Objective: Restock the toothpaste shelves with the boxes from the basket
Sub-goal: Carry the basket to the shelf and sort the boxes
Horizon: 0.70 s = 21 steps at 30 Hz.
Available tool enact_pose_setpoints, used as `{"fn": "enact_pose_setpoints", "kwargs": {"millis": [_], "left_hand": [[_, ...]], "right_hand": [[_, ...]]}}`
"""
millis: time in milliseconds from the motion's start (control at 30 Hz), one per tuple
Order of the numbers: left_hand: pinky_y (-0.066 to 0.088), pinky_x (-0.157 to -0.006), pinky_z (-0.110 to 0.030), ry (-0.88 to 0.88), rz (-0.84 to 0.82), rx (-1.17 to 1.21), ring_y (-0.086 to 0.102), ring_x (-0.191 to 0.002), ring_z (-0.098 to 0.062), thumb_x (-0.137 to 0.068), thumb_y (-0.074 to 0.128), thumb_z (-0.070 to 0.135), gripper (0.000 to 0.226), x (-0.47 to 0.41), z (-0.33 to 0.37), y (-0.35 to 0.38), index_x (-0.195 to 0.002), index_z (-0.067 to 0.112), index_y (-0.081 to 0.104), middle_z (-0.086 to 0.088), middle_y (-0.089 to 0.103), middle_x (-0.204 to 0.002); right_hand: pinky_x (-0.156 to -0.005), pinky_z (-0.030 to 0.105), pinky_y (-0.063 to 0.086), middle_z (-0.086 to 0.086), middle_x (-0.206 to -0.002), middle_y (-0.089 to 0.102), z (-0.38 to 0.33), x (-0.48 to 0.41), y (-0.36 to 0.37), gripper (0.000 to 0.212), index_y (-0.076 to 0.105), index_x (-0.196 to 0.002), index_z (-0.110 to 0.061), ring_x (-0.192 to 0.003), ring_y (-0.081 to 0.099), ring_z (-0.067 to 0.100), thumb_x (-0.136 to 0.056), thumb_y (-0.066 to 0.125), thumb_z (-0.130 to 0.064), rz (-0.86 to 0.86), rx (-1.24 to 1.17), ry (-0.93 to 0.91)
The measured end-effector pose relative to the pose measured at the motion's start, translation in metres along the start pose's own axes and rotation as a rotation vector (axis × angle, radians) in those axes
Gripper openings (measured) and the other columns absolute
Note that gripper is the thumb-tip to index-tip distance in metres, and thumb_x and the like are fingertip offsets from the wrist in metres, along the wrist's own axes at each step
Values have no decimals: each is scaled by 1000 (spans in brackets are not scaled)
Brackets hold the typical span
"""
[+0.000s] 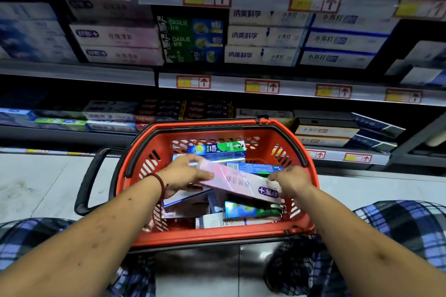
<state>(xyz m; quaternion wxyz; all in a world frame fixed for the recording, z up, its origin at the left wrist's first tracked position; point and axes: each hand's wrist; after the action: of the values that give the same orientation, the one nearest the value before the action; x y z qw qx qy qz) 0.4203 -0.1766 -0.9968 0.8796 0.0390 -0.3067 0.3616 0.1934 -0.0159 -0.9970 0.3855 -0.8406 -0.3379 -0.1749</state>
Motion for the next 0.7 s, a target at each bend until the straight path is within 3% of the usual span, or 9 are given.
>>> {"fn": "enact_pose_setpoints", "kwargs": {"millis": [133,200,300,400,467,600,700], "left_hand": [[56,-85,-41,136,263,292,70,-87,-24,-70,90,15,51,-6,22,0,-115,12,65,-12,73,-107],[55,-84,-41,184,297,415,70,-90,-27,-68,90,22,51,-7,32,1,-112,6,69,-14,74,-107],[57,-87,-37,223,303,632,71,-87,-22,-86,75,3,31,-8,44,4,-114,-5,63,-18,73,-106],[52,-104,-44,276,289,653,69,-105,-27,-86,71,-8,39,-12,50,8,-123,-3,59,-16,73,-116],[51,-105,-48,282,299,613,68,-113,-30,-83,73,-10,46,-14,52,12,-125,0,57,-16,71,-121],[58,-89,-60,265,289,573,69,-108,-34,-77,77,-13,66,-14,51,17,-127,14,44,-14,67,-124],[62,-68,-57,196,184,462,72,-96,-35,-75,78,-13,68,-8,55,15,-117,28,43,-7,67,-116]], "right_hand": [[-63,39,52,14,-95,67,-19,3,2,13,65,-96,3,-69,66,29,-86,71,-2,-48,-370,-9],[-61,36,50,17,-96,69,-31,6,3,15,66,-99,7,-69,68,24,-87,68,0,-73,-485,-43],[-61,34,52,15,-100,69,-46,11,7,9,67,-94,5,-78,69,22,-88,68,-1,-131,-598,-102],[-64,33,56,21,-112,71,-56,14,14,27,62,-112,7,-85,76,26,-89,69,-5,-253,-625,-134],[-70,36,57,29,-115,69,-64,20,18,32,58,-118,7,-87,74,30,-89,69,-3,-321,-675,-162],[-85,44,60,32,-111,63,-76,30,27,39,62,-111,10,-101,63,36,-77,76,-2,-413,-789,-217],[-100,50,54,33,-106,66,-80,36,31,44,64,-108,9,-110,62,51,-68,76,-4,-484,-829,-223]]}}
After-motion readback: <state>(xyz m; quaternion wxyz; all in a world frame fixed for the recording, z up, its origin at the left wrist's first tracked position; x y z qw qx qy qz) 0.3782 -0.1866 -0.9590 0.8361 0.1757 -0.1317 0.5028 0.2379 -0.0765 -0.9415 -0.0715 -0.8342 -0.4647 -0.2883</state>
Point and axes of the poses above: each hand's wrist, its own x-axis away from the middle knuckle, its own y-axis out of the palm, z = x × y
